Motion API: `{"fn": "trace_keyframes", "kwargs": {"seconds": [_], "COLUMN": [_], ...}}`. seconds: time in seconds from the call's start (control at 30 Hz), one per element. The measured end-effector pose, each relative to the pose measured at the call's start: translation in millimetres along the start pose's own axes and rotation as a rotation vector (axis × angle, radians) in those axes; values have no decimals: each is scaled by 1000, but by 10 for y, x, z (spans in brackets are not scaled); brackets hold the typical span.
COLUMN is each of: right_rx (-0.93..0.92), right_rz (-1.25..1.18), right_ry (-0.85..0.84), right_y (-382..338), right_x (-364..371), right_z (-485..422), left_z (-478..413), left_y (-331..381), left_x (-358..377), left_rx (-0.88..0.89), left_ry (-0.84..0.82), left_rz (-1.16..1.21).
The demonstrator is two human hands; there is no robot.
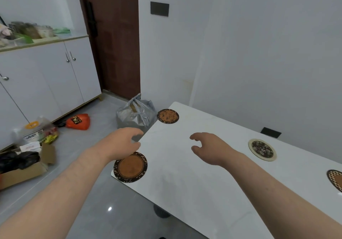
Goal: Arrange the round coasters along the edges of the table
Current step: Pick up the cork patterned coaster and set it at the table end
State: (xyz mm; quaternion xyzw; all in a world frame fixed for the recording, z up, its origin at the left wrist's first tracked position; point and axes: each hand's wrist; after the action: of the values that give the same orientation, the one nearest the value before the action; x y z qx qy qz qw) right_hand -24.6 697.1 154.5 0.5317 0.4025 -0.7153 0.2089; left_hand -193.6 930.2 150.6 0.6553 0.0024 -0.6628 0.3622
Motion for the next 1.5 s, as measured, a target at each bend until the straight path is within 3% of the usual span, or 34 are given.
{"fn": "trace_keyframes", "kwargs": {"seconds": [1.03, 1.5], "right_rx": [290, 424], "right_rz": [-121, -224], "right_ry": [-90, -111], "right_y": [962, 1344], "right_x": [136, 785], "right_z": [-2259, -3603], "left_z": [-2955, -4659], "left_y": [-536, -990], "left_x": [180, 791], "left_rx": [-20, 17], "left_ry": [-316, -445], "left_rz": [-48, -76]}}
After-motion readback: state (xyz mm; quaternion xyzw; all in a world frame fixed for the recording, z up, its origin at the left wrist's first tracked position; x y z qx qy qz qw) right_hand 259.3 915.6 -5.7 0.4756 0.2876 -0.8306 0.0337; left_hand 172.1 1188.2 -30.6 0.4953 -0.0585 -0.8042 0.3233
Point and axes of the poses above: each hand's wrist, its own z-axis away from the middle knuckle, its own x-axis out of the palm, y = z × x, and after that the axes turned 6 degrees about -x, right-handed
